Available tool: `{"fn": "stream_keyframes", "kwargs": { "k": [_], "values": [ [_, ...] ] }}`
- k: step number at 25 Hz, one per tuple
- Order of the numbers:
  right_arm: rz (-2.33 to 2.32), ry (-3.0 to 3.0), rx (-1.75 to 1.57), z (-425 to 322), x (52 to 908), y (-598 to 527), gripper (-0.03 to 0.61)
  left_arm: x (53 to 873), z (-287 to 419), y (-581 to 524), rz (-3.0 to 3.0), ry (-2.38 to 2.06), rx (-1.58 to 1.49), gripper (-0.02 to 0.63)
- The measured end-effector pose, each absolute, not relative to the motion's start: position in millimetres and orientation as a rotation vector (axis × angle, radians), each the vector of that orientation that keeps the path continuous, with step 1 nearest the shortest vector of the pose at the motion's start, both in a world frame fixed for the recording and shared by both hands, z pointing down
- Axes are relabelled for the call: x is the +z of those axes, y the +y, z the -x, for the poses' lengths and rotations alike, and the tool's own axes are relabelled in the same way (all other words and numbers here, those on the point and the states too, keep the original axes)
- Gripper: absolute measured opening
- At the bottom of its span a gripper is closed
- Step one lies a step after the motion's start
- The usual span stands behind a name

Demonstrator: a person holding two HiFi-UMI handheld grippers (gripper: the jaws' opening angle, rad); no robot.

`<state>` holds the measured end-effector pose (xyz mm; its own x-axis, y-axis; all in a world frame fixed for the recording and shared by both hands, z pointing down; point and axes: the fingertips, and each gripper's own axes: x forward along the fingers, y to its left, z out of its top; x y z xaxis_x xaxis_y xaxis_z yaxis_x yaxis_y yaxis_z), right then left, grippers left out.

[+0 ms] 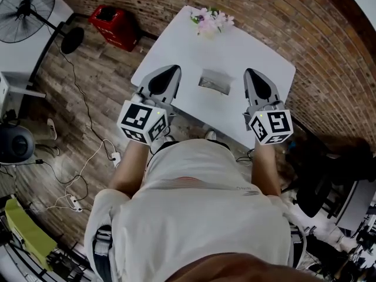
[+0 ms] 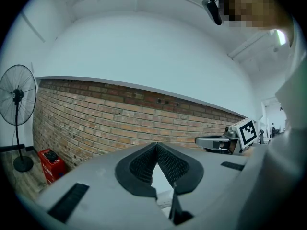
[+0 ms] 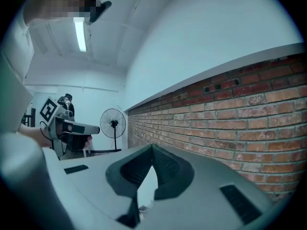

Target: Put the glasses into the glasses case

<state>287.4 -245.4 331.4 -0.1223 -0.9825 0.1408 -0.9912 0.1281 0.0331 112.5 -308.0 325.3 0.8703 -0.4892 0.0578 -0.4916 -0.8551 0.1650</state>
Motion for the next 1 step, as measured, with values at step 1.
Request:
{"fn": "stream_keyframes", "kwargs": {
  "k": [1],
  "values": [
    [-1.985, -2.263, 0.101, -286.2, 331.3, -246.2, 0.052, 325.4, -112.5, -308.7, -2.868, -0.758, 0.02, 0.014]
  ]
}}
